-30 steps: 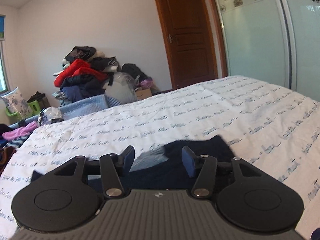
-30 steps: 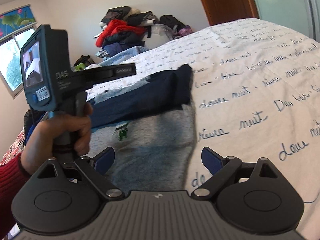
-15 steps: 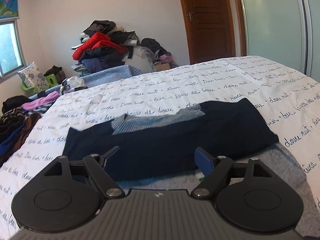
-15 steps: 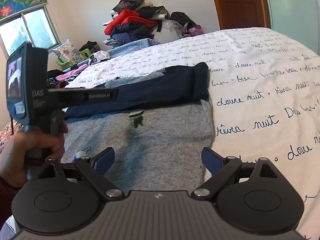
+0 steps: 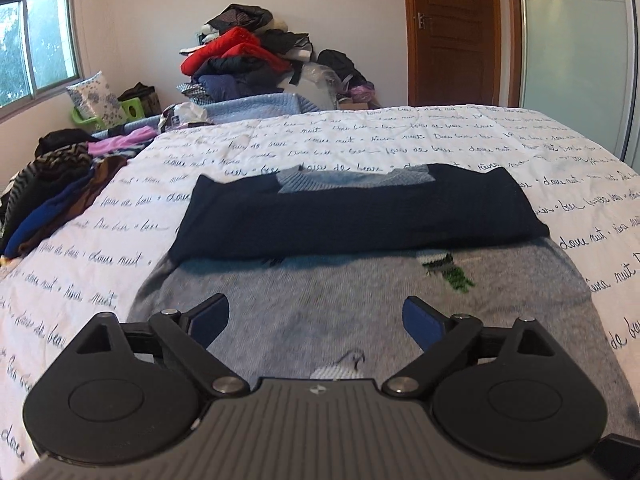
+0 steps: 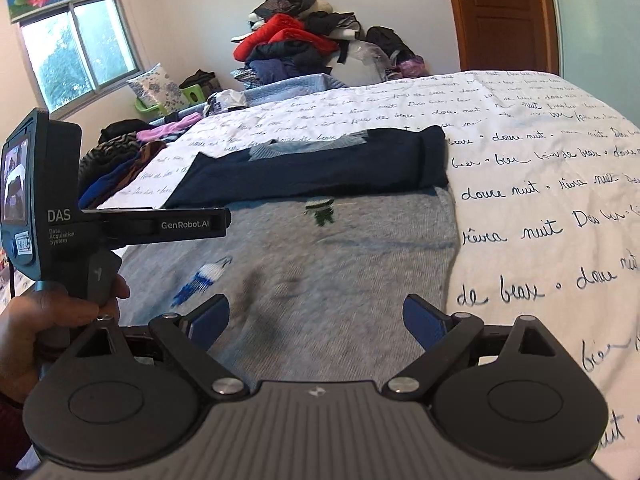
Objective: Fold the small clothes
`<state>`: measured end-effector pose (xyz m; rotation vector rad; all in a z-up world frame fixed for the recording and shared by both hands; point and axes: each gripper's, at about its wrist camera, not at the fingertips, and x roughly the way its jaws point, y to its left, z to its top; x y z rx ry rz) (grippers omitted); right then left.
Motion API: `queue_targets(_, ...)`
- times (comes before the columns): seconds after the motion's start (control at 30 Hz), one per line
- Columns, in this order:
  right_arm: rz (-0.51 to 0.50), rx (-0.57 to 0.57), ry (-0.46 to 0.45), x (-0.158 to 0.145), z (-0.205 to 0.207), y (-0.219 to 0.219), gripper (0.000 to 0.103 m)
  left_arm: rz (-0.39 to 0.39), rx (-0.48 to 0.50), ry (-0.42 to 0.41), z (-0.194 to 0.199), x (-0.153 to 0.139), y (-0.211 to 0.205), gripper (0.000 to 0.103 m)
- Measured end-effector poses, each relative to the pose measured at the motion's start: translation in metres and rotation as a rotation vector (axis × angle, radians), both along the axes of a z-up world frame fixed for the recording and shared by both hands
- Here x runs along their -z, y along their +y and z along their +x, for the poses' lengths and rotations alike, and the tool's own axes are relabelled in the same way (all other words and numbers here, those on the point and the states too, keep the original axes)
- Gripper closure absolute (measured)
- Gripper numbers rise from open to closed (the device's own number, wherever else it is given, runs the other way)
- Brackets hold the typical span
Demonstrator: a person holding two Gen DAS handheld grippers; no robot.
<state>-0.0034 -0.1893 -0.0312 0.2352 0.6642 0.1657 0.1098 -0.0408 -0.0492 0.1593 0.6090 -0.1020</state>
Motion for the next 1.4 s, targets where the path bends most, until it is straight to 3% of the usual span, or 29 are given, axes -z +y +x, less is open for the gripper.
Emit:
queue_targets(0.47, 0.003, -0.015, -0.005, 0.002, -0.049, 0.016, 0.008, -0.039, -0.045, 0.023, -0.054, -0.010, 0.032, 0.009)
queue_targets(0.93, 0.016, -0.032, 0.035, 0.019, -0.064, 0.047, 0.008, -0.068, -0.056, 0.051, -0.100, -0.006, 0.071, 0.009)
queue_targets(1.2, -0.078, -0.005, -0.012, 0.014, -0.070, 0.064, 0.008, -0.054, -0.085, 0.059, -0.115, -0.004, 0.073, 0.009)
queue_targets(1.4, -0.028, 0.007, 0.016, 0.017, -0.067, 0.052, 0.008, -0.047, -0.088, 0.067, -0.120, -0.001, 0.078, 0.009)
